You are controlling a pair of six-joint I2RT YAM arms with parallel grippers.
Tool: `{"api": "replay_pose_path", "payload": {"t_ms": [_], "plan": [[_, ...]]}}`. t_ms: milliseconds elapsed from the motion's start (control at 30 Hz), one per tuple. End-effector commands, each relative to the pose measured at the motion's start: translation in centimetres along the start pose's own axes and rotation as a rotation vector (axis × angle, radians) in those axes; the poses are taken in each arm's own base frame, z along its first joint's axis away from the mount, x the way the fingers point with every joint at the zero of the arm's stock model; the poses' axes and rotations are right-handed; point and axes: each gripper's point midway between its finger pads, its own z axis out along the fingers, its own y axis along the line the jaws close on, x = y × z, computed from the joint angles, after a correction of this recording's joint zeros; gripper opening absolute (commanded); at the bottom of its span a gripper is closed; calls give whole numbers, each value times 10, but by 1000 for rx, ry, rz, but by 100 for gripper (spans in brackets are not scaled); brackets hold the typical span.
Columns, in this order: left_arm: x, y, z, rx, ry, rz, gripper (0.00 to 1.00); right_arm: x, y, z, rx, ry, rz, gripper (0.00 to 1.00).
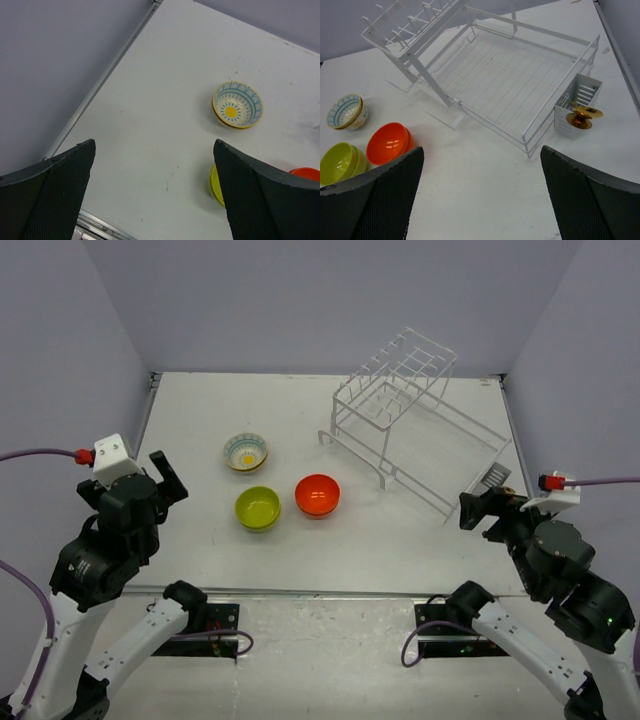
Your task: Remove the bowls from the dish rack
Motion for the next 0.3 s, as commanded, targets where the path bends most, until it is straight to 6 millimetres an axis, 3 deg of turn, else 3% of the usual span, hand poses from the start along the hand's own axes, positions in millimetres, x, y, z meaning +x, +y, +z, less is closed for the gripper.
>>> {"api": "replay_pose_path", "payload": {"t_ms": [0,267], "plan": [[5,8,4,-36,-28,-13,100,0,4,7,3,-5,-7,99],[12,10,7,-47,-23,-9,100,11,7,23,44,41,-45,99]]}}
